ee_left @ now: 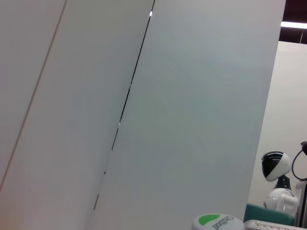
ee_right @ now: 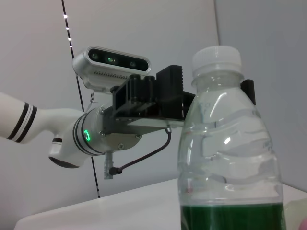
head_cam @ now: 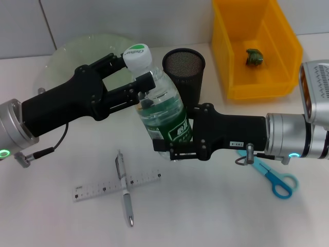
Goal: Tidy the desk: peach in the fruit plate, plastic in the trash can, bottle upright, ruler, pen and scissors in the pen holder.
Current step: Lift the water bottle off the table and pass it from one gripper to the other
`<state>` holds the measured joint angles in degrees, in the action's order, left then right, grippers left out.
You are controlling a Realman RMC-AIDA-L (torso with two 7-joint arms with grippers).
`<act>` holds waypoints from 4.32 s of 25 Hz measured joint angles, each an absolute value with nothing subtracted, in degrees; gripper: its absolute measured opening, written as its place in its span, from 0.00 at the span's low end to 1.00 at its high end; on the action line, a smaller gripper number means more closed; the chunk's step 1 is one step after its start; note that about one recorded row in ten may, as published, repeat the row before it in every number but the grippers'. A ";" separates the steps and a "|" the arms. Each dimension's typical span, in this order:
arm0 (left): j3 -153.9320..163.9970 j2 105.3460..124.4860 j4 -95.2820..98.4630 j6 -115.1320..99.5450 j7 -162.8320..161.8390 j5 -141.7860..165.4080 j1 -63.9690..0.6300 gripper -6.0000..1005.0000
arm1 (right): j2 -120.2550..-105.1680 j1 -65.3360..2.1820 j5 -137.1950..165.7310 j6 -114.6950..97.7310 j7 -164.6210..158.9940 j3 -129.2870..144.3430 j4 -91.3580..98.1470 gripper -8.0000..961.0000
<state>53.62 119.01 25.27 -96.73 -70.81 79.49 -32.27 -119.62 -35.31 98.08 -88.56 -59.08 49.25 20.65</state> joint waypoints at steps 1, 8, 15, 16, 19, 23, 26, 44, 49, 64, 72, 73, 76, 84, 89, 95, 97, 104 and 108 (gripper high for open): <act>53.62 119.01 25.24 -96.74 -70.80 79.48 -32.29 0.80 | -119.61 -35.29 98.08 -88.61 -59.07 49.25 20.65 0.84; 53.73 119.09 24.54 -96.77 -70.70 79.44 -32.87 0.80 | -119.61 -35.55 98.08 -88.94 -57.78 49.22 19.46 0.84; 53.88 119.09 24.32 -97.14 -70.67 79.44 -33.11 0.80 | -119.67 -35.61 98.08 -89.02 -57.74 49.11 19.33 0.84; 53.88 119.09 24.31 -97.20 -70.66 79.44 -33.13 0.80 | -119.68 -35.63 98.08 -89.03 -57.74 49.11 19.33 0.84; 53.88 119.09 24.32 -97.21 -70.66 79.35 -33.13 0.80 | -119.70 -35.71 98.08 -89.03 -57.74 49.15 19.33 0.84; 53.88 119.05 24.33 -97.23 -70.66 79.02 -33.01 0.73 | -119.70 -35.82 98.08 -89.03 -57.74 49.18 19.33 0.84; 53.87 119.01 24.34 -97.28 -70.66 79.00 -33.00 0.64 | -119.70 -35.89 98.08 -89.03 -57.76 49.21 19.33 0.84; 54.23 118.81 24.34 -97.29 -70.71 78.91 -33.55 0.50 | -119.70 -36.26 98.09 -88.97 -58.20 49.22 19.24 0.85; 54.22 118.82 24.34 -97.13 -70.85 78.92 -33.58 0.47 | -119.70 -36.36 98.19 -88.94 -58.24 49.22 19.24 0.85; 54.22 118.67 24.40 -97.28 -71.21 78.93 -33.66 0.44 | -119.44 -36.92 98.11 -88.83 -59.45 50.20 19.67 0.85; 54.22 118.55 24.53 -97.29 -71.28 79.14 -33.70 0.44 | -119.35 -36.96 98.40 -88.72 -59.87 50.18 19.92 0.85; 54.22 118.54 24.53 -97.29 -71.28 79.14 -33.70 0.44 | -119.35 -36.97 98.41 -88.70 -59.88 50.18 20.02 0.85; 54.22 118.54 24.54 -97.29 -71.28 79.13 -33.70 0.44 | -119.35 -36.98 98.45 -88.68 -60.07 50.33 20.40 0.85; 54.27 118.56 24.60 -97.31 -71.28 79.37 -33.66 0.44 | -119.29 -37.02 98.50 -88.35 -62.15 52.83 22.31 0.86; 54.28 118.56 24.56 -97.31 -71.28 79.37 -33.66 0.44 | -119.27 -37.03 98.33 -87.93 -62.88 54.43 23.30 0.86; 54.41 118.57 24.60 -97.31 -71.28 79.37 -33.65 0.44 | -119.31 -36.76 98.27 -87.99 -62.87 54.52 23.65 0.86; 54.41 118.56 24.69 -97.36 -71.28 79.37 -33.55 0.44 | -119.32 -36.73 98.27 -88.00 -62.88 54.50 23.65 0.86; 54.40 118.56 24.86 -98.45 -71.30 79.08 -33.32 0.44 | -119.35 -36.74 98.49 -87.98 -62.94 54.51 23.64 0.86; 54.40 118.50 25.32 -98.59 -71.82 79.05 -33.22 0.44 | -119.30 -36.65 98.60 -87.91 -63.19 54.50 23.64 0.86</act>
<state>54.40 118.50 25.32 -98.59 -71.82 79.05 -33.22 -119.30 -36.65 98.60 -87.91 -63.19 54.50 23.64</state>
